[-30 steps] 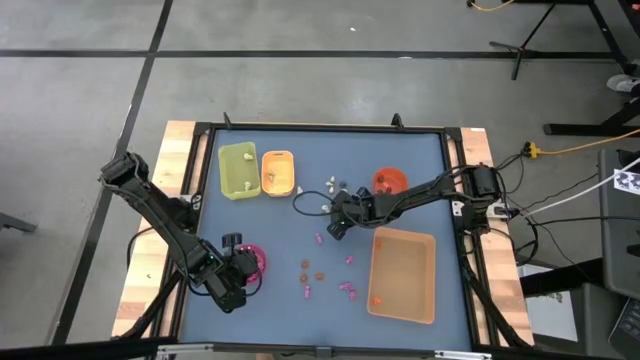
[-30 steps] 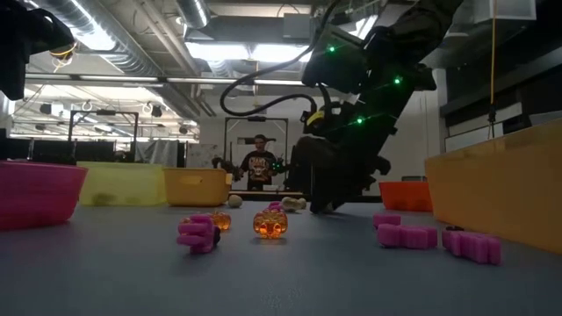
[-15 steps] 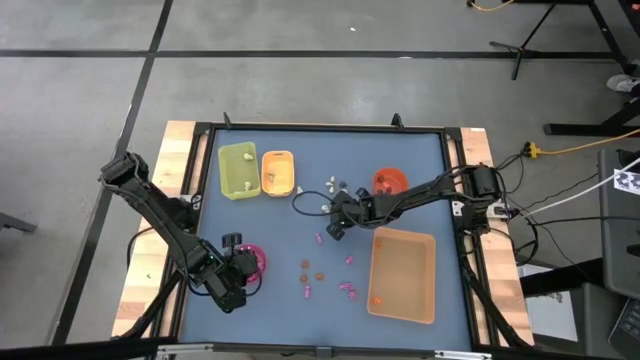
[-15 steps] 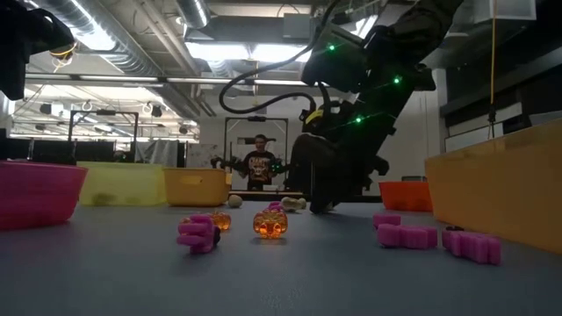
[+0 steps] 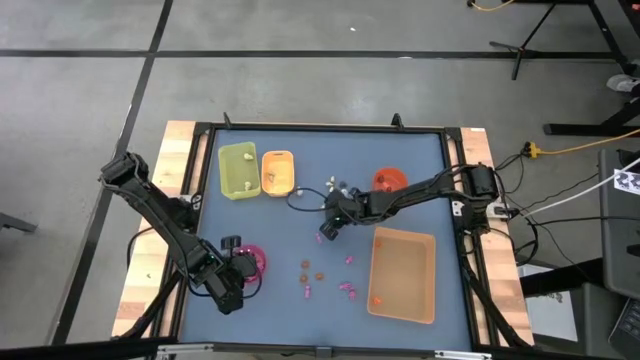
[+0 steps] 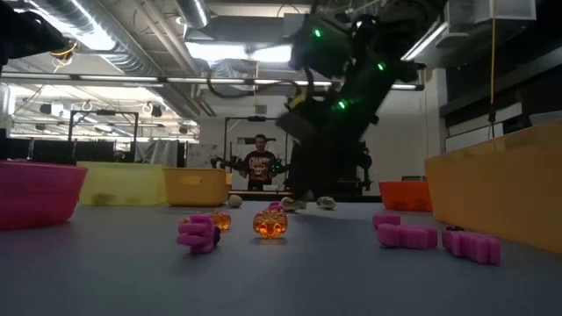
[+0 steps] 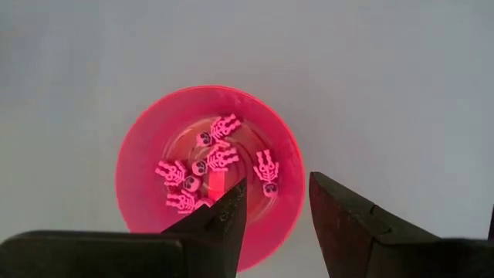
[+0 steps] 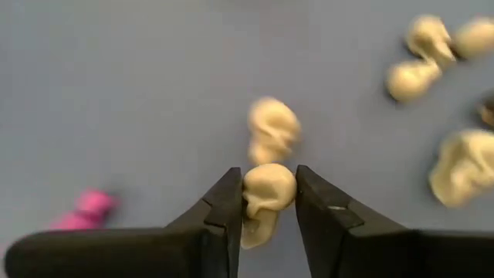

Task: Sort Halloween decoration
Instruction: Put the white skull toy into the yellow bin

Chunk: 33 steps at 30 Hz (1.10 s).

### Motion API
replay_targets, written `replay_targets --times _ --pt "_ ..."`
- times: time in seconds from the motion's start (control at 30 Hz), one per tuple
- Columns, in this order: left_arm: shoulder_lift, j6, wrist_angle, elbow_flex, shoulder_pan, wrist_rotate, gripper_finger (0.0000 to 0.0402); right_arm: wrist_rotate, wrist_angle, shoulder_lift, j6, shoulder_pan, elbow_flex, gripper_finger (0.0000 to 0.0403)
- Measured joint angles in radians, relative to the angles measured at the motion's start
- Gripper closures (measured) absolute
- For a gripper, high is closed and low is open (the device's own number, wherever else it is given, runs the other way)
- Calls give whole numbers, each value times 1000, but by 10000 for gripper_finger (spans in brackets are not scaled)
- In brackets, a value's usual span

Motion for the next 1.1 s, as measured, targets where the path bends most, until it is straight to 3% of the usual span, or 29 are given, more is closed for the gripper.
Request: replay_targets --times 0.3,0.7,0.87,1.1 --pt "0 0 9 -1 0 -17 276 -37 22 -1 -63 1 166 302" --pt "0 0 21 -1 0 -43 276 -39 543 14 -367 -68 214 305" --pt "-1 0 30 -1 4 -66 276 -99 657 92 -366 -142 260 305" --pt "-1 0 38 -1 11 -70 276 -195 659 255 -323 -196 436 306"
